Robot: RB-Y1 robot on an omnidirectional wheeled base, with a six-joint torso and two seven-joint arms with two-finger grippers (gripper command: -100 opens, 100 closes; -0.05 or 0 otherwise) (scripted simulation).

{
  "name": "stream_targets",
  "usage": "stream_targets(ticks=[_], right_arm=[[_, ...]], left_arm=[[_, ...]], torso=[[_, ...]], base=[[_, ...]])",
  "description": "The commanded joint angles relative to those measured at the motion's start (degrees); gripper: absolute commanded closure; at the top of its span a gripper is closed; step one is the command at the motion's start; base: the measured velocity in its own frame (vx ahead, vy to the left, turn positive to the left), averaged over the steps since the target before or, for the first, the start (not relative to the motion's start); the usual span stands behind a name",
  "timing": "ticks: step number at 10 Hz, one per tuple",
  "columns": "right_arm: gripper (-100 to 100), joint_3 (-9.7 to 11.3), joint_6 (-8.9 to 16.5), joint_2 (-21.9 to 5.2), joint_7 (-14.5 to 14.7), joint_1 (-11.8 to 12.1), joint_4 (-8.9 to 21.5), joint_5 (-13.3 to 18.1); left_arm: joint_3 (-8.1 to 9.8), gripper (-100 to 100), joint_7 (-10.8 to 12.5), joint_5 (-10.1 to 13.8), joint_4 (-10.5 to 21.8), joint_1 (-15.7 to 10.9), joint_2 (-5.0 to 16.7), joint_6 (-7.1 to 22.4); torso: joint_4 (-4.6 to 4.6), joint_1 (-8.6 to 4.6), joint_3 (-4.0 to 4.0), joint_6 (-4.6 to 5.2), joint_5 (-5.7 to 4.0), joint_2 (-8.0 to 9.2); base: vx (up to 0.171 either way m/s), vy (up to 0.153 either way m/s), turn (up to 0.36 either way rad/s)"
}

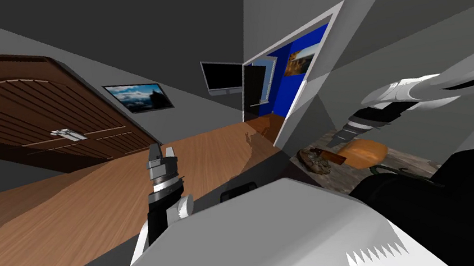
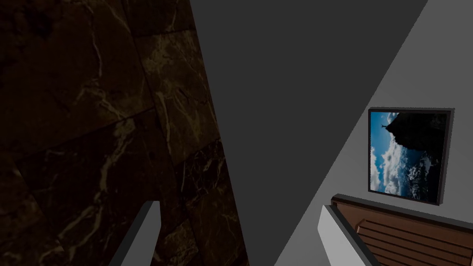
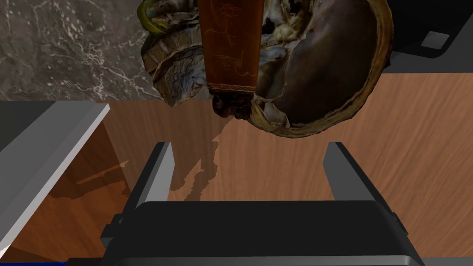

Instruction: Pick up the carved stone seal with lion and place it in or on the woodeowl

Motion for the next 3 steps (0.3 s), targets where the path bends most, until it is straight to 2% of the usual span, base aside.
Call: stream_targets(ticks=[1, 3], right_arm=[[0, 0.0, 0.0, 0.0, 0.0, 0.0, 0.0, 0.0], [0, 0.0, 0.0, 0.0, 0.0, 0.0, 0.0, 0.0]], left_arm=[[0.0, 0, 0.0, 0.0, 0.0, 0.0, 0.0, 0.0], [0.0, 0, 0.0, 0.0, 0.0, 0.0, 0.0, 0.0]], torso=[[0.0, 0.0, 0.0, 0.0, 0.0, 0.0], [-0.01, 0.0, -0.02, 0.0, 0.0, -0.03]], base=[[0.0, 0.0, 0.0], [0.0, 0.0, 0.0]])
